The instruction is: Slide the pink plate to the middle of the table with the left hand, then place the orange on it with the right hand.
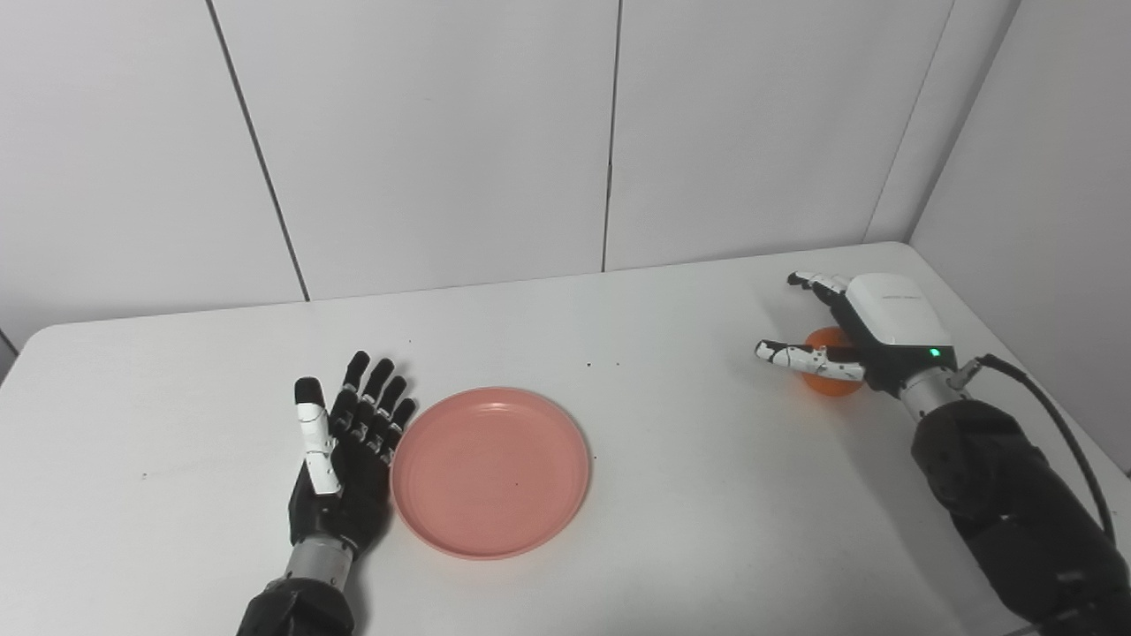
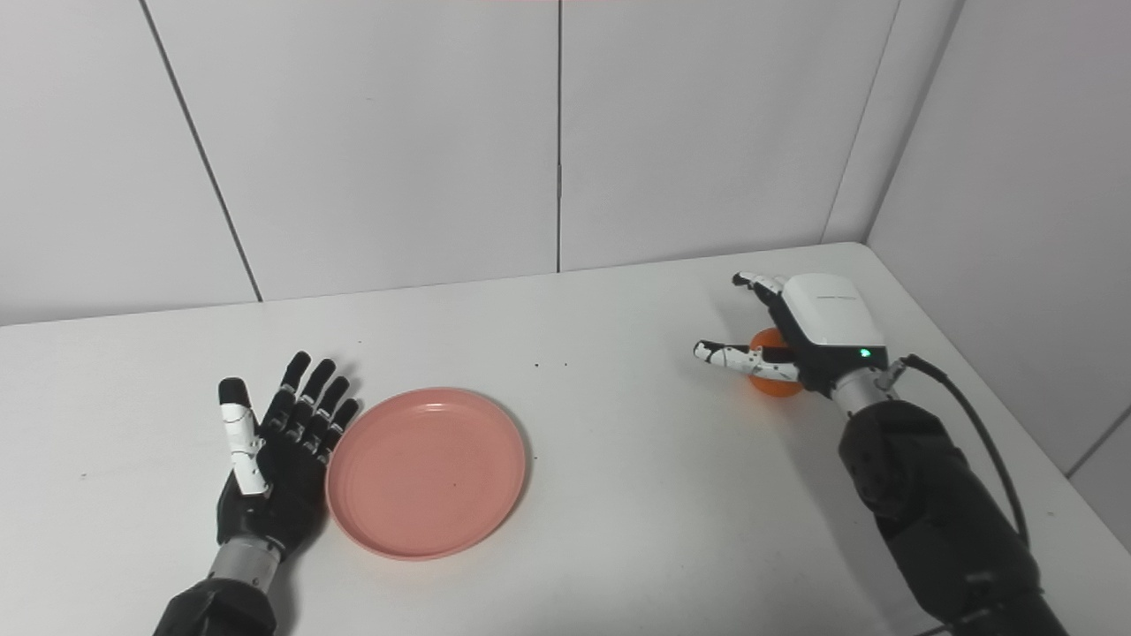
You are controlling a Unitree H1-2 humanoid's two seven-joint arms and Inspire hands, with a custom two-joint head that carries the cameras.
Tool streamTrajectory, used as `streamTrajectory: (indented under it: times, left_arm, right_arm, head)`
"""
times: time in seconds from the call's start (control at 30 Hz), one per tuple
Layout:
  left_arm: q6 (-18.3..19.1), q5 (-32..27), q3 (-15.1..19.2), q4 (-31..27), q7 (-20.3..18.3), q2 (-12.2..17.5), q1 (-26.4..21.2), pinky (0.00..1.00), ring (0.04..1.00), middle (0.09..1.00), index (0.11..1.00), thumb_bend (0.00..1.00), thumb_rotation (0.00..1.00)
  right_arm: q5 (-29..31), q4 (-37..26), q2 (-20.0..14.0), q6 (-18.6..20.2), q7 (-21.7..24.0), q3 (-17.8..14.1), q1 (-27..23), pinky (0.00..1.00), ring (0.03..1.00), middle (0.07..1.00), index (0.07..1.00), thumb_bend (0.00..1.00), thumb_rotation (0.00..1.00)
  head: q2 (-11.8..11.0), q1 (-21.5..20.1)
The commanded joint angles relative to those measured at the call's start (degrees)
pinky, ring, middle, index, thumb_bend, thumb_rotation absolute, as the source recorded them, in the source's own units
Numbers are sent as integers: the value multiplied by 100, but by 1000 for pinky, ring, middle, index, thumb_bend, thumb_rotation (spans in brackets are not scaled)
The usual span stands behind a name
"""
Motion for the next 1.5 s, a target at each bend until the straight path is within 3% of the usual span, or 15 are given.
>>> streamTrajectory:
  times: [0.0,0.37,0.7,1.47]
  left_arm:
    - [263,27,-17,87,134,-43,149,1000,984,975,1000,870,898]
    - [295,20,-29,46,152,-51,162,1000,983,973,1000,867,900]
    - [275,35,-35,46,166,-47,171,1000,982,972,1000,868,899]
    - [370,18,-48,-91,278,-82,202,1000,978,967,1000,870,887]
  right_arm:
    - [34,-21,-215,-66,-170,-42,-258,744,787,809,810,876,1000]
    - [-27,272,-374,-90,-262,61,-282,777,790,805,815,877,1000]
    - [-21,388,-449,-6,-278,180,-279,909,830,816,815,895,1000]
    - [210,637,-322,-5,-288,252,-238,823,821,816,808,878,1000]
  head:
    - [-7,7]
    - [4,23]
    - [23,55]
    - [80,135]
